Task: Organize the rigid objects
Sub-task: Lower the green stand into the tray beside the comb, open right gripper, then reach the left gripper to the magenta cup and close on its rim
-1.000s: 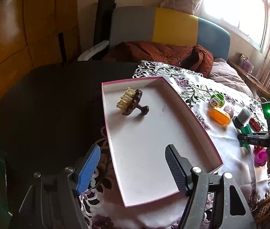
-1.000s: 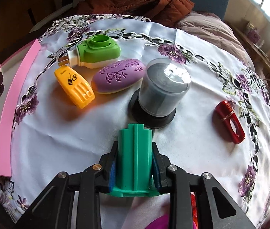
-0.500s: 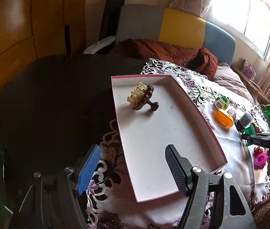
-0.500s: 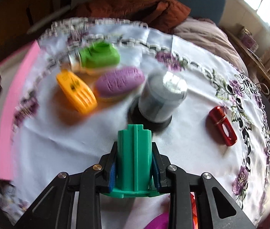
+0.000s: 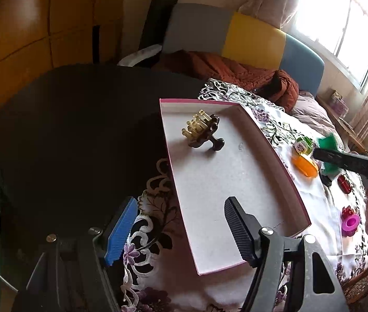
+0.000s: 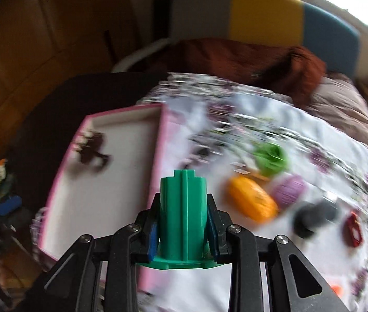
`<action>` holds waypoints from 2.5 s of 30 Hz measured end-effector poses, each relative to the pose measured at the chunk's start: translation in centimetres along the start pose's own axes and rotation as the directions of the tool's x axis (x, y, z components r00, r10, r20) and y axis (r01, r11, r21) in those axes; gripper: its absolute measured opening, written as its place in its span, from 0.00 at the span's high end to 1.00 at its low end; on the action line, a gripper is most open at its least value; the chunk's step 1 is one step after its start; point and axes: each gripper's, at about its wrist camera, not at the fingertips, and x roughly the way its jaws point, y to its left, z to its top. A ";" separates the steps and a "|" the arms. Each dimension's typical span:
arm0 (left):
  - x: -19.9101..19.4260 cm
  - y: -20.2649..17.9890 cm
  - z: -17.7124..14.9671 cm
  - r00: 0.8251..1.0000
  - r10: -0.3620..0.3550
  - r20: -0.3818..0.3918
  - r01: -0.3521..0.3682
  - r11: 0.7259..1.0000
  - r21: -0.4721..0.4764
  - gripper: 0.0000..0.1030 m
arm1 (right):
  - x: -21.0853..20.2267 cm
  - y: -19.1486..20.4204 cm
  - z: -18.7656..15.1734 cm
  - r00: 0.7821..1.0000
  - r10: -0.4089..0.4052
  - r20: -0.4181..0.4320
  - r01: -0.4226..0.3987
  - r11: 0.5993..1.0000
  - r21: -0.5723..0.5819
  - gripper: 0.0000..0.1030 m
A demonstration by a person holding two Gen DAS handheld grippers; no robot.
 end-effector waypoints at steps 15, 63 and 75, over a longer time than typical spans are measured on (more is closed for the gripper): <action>0.5 0.9 -0.2 1.000 -0.014 -0.019 0.014 1.000 -0.022 0.31 | 11.4 7.6 5.2 0.993 -0.006 -0.120 -0.005 0.995 -0.095 0.70; -0.5 -5.0 -0.6 0.997 -0.077 -0.024 0.079 0.986 0.149 0.40 | -5.5 -5.1 -5.6 0.983 -0.129 0.128 0.106 0.980 0.170 0.18; 0.7 -19.8 -1.7 0.881 -0.411 -0.232 0.472 0.743 0.474 0.40 | -14.8 -21.0 -10.1 0.872 -0.477 0.111 0.333 0.743 0.581 0.11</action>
